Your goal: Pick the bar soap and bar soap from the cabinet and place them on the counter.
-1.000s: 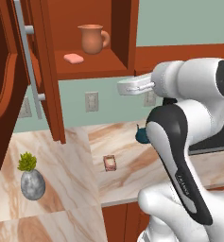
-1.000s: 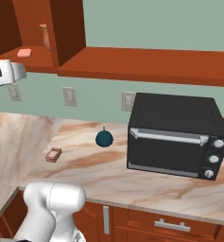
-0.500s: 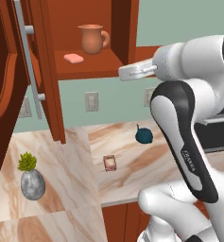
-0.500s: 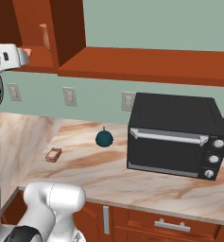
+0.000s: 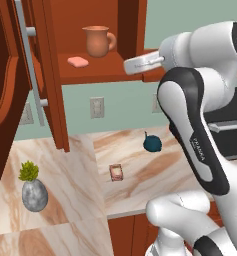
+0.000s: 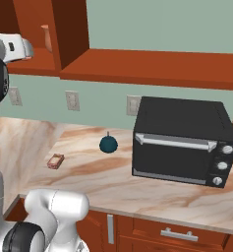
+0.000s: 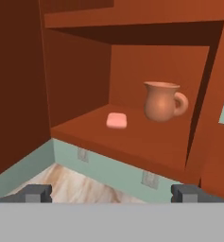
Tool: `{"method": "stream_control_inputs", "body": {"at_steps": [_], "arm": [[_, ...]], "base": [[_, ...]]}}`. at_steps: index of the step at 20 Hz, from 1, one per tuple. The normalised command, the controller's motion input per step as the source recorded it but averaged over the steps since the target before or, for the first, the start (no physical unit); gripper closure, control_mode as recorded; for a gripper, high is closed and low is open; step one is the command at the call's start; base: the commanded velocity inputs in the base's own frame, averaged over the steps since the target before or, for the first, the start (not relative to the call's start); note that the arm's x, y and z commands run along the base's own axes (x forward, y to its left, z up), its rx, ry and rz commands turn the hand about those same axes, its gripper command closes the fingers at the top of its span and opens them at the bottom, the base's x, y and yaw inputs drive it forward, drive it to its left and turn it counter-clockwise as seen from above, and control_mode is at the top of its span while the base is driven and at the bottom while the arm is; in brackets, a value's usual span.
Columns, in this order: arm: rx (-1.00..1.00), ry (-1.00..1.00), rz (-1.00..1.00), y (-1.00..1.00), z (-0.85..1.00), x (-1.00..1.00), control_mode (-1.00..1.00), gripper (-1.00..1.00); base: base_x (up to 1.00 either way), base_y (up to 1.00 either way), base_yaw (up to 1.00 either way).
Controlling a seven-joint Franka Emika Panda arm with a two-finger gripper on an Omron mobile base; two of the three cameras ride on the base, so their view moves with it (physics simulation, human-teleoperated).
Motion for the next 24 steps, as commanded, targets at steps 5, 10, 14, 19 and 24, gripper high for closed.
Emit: {"method": "stream_control_inputs", "body": {"at_steps": [5, 10, 14, 19, 24], "arm": [[-0.05, 0.00, 0.00, 0.02, 0.05, 0.10, -1.00, -1.00], [-0.04, -0.03, -0.02, 0.02, -0.01, 0.08, -1.00, -1.00], [-0.02, -0.03, -0.01, 0.07, -0.12, 0.13, -1.00, -1.00], [0.00, -0.05, 0.00, 0.07, -0.14, 0.11, -1.00, -1.00], [0.00, -0.03, 0.00, 0.05, 0.00, 0.14, -1.00, -1.00]], "base": [[0.00, 0.00, 0.00], [0.00, 0.00, 0.00], [0.00, 0.00, 0.00], [0.00, 0.00, 0.00], [0.00, 0.00, 0.00]]}}
